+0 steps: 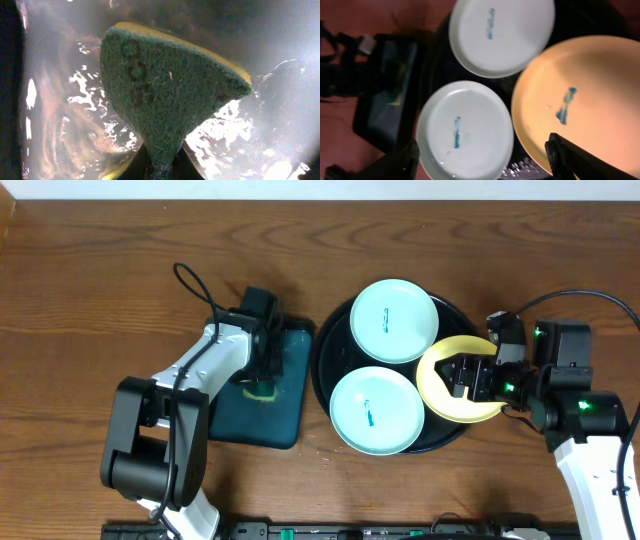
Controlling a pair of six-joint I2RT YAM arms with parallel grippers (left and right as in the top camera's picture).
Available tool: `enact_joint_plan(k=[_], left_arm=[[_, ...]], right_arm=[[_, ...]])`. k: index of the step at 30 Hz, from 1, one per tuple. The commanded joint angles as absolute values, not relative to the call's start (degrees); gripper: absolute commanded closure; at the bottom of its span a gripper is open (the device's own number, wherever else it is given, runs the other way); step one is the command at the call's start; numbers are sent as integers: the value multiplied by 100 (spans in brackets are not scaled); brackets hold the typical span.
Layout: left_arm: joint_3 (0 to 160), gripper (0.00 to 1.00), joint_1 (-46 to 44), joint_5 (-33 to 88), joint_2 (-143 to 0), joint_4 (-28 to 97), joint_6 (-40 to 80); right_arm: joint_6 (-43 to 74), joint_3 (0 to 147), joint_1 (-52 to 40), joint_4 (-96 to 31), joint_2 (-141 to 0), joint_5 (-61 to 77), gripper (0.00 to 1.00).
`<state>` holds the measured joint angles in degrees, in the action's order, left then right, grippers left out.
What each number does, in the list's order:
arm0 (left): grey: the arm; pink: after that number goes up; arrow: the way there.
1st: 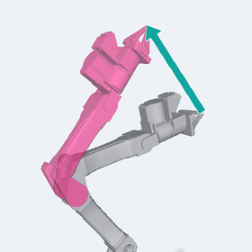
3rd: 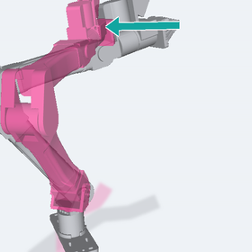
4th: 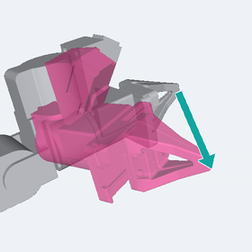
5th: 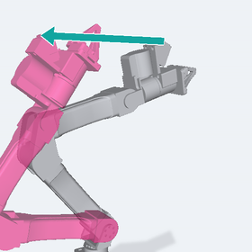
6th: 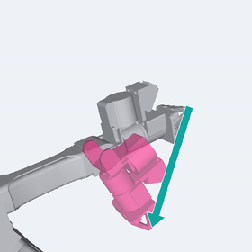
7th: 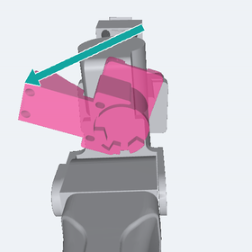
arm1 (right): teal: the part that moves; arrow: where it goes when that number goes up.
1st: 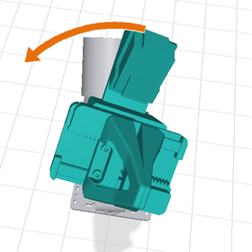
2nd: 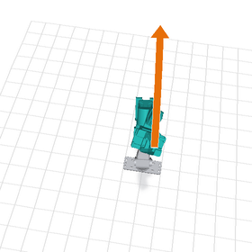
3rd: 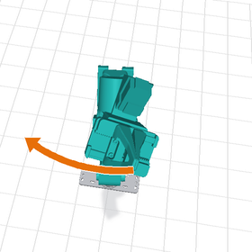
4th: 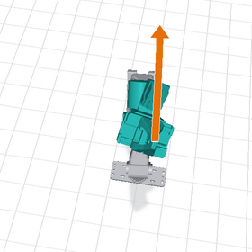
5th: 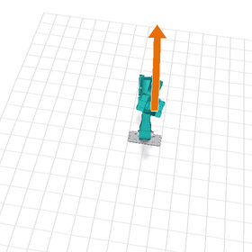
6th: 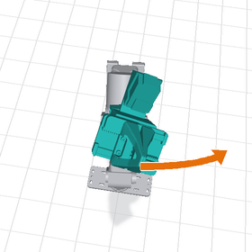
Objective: Clean dirty plates on tray and stack at the side
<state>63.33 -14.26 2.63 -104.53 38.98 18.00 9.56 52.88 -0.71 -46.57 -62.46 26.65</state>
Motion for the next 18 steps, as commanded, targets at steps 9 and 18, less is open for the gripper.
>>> enact_joint_plan(k=[9, 18], left_arm=[[6958, 93, -1433, 471, -8986, 4574, 1767], [6958, 93, -1433, 891, -8191, 4871, 1769]], right_arm=[[552, 5376, -635, -5398, -6622, 2276, 37], [1463, 5352, -1570, -5179, -8112, 1559, 59]])
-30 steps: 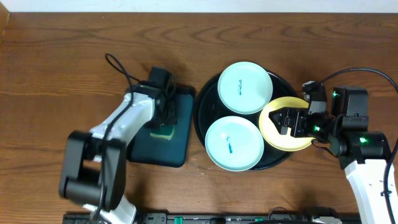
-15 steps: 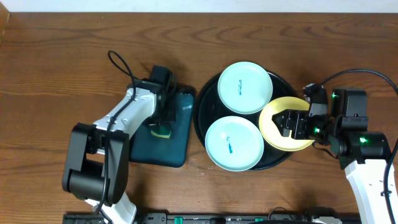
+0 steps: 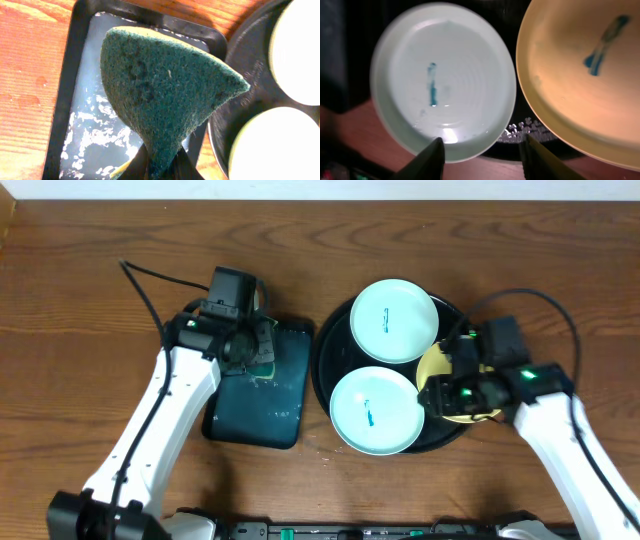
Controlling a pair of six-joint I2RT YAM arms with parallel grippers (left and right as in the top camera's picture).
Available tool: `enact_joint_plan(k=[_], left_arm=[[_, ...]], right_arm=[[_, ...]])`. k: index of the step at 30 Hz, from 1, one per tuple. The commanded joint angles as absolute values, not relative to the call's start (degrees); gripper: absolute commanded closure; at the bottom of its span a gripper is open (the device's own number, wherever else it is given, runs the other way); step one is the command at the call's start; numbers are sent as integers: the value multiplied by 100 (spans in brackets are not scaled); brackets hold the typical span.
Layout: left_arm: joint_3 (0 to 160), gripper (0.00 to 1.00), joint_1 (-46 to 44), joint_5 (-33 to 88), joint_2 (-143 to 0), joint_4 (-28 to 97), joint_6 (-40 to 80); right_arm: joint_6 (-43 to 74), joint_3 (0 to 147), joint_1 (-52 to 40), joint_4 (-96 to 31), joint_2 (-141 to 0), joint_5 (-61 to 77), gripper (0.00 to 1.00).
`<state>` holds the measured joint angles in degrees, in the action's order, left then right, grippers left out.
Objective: Clean dirty plates on tray and stack at the side
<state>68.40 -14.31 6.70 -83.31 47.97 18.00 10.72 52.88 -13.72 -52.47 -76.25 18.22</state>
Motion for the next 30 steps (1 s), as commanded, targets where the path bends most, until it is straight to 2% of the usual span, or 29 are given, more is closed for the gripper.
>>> enact_joint_plan(k=[1, 5, 9, 11, 18, 21, 28, 29, 30], left_arm=[[6956, 93, -1433, 908, -8176, 4915, 1767], [6956, 93, -1435, 967, -8169, 5068, 1765], [6956, 92, -1435, 989, -8169, 5098, 1765], [6956, 93, -1435, 989, -8169, 5098, 1765], [6956, 93, -1435, 989, -8169, 5089, 1765], [6956, 92, -1435, 989, -8169, 5089, 1765], [6956, 93, -1435, 989, -8169, 5094, 1767], [6956, 92, -1435, 989, -8169, 5094, 1767], [6956, 93, -1435, 989, -8169, 5094, 1767]], right_arm=[[1507, 5352, -1588, -5155, -8289, 1559, 59], [1627, 5352, -1557, -5129, -9085, 1664, 71], [1520, 5352, -1597, -4915, -9544, 2029, 72], [1525, 5352, -1623, -4768, -9612, 2043, 75], [1992, 5352, -1623, -4265, -9612, 1535, 99], [1966, 5352, -1623, -4075, -9612, 1505, 98], [1964, 5083, -1811, -3981, -9620, 1592, 73], [1966, 4991, -1846, -3835, -9620, 1594, 76], [1966, 4930, -1868, -3712, -9620, 1612, 84]])
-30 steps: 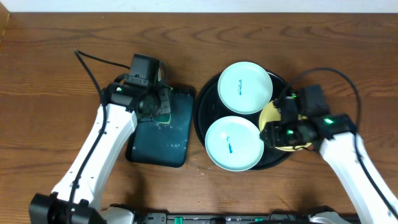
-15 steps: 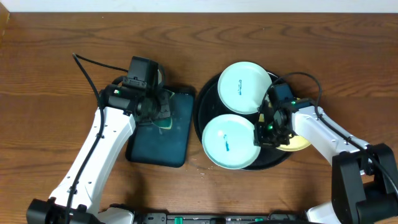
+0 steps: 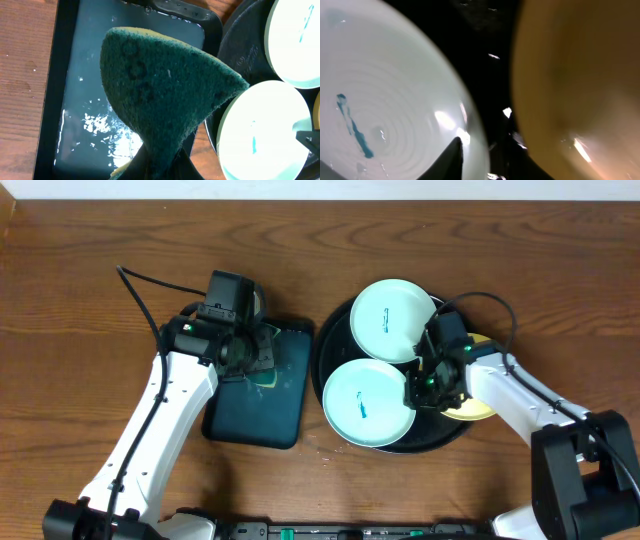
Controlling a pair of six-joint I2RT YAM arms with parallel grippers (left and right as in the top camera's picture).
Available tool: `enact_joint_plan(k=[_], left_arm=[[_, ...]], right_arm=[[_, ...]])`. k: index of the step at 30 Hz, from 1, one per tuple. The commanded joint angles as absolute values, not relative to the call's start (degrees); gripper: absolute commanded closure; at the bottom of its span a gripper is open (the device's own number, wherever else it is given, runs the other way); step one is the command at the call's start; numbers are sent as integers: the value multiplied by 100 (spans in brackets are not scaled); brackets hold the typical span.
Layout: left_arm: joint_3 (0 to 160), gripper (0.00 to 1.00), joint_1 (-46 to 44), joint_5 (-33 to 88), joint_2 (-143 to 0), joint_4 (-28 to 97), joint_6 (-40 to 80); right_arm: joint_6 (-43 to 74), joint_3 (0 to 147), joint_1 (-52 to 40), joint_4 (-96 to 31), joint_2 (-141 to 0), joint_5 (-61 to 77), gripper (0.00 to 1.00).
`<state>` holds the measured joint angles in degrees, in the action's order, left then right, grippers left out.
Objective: Clean dirty plates on tray and stack at the side
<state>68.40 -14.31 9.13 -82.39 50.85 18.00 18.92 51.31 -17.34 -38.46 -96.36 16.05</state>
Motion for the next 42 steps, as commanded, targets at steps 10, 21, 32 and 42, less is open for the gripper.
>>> enact_joint_plan(k=[10, 21, 32, 42], left_arm=[[6956, 92, -1686, 989, -8176, 5019, 1767], [6934, 93, -2298, 1013, -8685, 4635, 2436], [6858, 93, -2867, 1916, -9607, 3586, 2978], [6858, 92, -3594, 2403, -10855, 2469, 3806]], right_arm=[[1968, 4995, -1772, -3072, -9537, 698, 99], [2274, 5000, -1778, -2790, -9515, -154, 99], [2268, 5002, -1944, -3015, -9515, 93, 99], [2270, 5002, -1997, -3024, -9515, 95, 99]])
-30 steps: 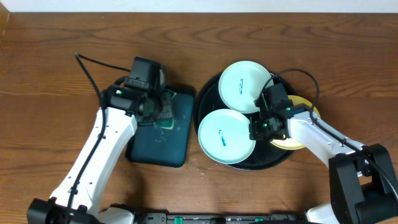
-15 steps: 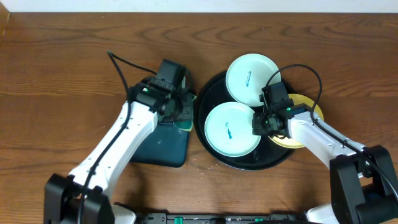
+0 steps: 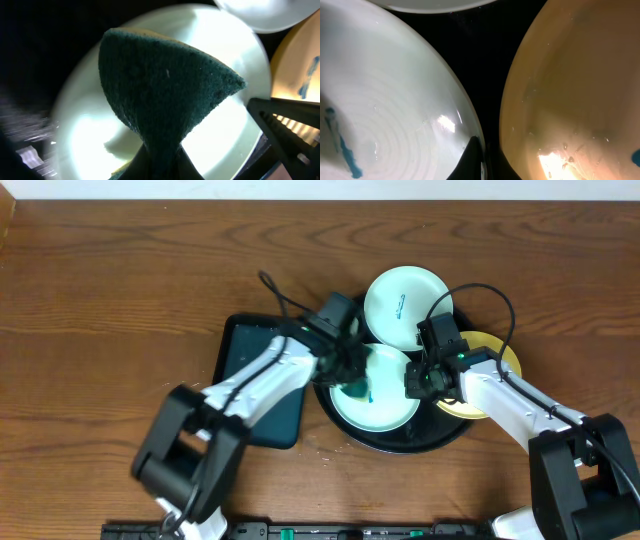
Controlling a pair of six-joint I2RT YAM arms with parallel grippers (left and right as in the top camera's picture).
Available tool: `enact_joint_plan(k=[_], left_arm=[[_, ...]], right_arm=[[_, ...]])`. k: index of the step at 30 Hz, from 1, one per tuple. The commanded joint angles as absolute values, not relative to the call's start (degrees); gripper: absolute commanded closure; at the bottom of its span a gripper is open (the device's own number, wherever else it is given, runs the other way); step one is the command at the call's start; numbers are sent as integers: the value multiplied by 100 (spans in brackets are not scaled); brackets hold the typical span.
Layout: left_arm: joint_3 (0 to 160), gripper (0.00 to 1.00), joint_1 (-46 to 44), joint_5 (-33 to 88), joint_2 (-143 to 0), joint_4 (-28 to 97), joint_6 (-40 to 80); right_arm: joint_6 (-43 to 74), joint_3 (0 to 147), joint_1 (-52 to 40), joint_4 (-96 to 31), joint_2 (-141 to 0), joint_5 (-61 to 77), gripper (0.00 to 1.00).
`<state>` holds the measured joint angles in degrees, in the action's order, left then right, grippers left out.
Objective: Clean dirty plates on tray and stack at the side
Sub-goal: 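Scrub the mint plate held by the right gripper with the left-held sponge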
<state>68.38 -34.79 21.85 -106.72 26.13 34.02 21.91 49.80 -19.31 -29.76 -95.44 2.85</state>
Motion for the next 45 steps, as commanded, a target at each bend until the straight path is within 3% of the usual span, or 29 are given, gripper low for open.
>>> enact_joint_plan(k=[1, 11, 22, 27, 34, 45], left_arm=[[6858, 92, -3649, 2405, -10951, 2381, 3920], [6858, 92, -3736, 2014, -12073, 2449, 3953], [7129, 93, -3277, -740, -11515, 4145, 3642], [7126, 92, -3269, -89, -11500, 3922, 3651], [7111, 92, -3500, 2456, -11509, 2928, 4128], [6938, 91, -3883, 2528, -11651, 2303, 4534]], right_arm=[[2272, 5002, -1997, -3024, -9515, 95, 99], [2270, 5002, -1999, -3107, -9515, 95, 99], [2270, 5002, -1997, -3109, -9515, 113, 99], [2265, 5002, -1999, -3107, -9515, 113, 99], [2263, 5002, -1999, -3111, -9515, 117, 99], [2165, 5002, -2005, -3116, -9515, 180, 99]])
